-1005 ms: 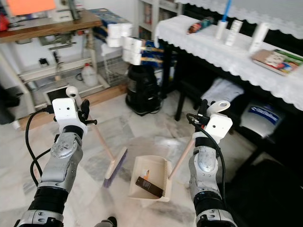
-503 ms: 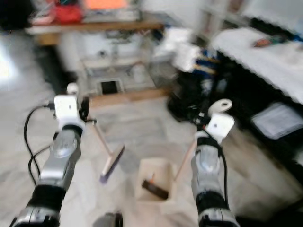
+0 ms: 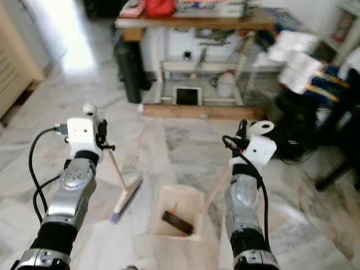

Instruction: Sweep floor

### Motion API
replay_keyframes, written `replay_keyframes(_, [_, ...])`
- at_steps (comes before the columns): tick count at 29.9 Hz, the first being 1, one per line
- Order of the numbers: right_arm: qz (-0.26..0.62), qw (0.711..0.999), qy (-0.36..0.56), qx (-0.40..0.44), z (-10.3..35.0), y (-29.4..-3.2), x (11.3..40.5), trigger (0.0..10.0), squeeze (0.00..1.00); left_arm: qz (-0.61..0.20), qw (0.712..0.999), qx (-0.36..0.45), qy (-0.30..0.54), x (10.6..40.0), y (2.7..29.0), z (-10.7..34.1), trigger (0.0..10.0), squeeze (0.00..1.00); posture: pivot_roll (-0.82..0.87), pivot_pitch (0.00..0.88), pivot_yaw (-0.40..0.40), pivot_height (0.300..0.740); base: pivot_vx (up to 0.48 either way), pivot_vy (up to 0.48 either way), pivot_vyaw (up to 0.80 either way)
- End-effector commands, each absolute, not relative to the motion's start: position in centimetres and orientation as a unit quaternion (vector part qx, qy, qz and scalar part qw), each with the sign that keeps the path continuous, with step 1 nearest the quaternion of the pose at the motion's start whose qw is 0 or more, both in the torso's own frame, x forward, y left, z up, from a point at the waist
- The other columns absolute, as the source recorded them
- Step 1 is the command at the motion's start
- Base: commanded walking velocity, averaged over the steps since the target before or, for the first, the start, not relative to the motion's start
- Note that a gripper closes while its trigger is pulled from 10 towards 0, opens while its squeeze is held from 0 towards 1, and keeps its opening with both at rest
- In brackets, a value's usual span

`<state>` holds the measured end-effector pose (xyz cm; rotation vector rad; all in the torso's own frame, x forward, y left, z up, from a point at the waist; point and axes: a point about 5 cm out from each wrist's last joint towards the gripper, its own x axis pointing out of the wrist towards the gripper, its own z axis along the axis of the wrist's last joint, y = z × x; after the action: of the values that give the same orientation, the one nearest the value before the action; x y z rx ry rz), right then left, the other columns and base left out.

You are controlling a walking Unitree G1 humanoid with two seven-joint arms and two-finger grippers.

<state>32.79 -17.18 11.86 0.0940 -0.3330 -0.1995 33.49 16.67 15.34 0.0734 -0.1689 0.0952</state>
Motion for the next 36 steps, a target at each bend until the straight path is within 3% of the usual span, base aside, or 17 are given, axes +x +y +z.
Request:
replay_keyframes(1, [-0.108,0.975,-0.186,0.054,12.7,-17.6,32.9,10.0,0.0,0.043,0.992,0.048,-0.112,33.6,16.3,16.4,10.0,0.0,0.05,0.042,-0.009,0.74,0.0,0.0,0.8])
replay_keyframes(23, [-0.097,0.976,-0.188,0.052,13.1,-17.4,33.3,10.0,0.0,0.031,0.993,0.041,-0.106,33.5,15.0,15.7,10.0,0.0,0.06,0.013,-0.018,0.74,0.0,0.0,0.8])
replay_keyframes(36, [-0.095,0.977,-0.183,0.051,13.0,-17.5,33.3,10.0,0.0,0.041,0.993,0.037,-0.105,33.5,15.3,15.7,10.0,0.0,0.06,0.042,-0.031,0.74,0.0,0.0,0.8])
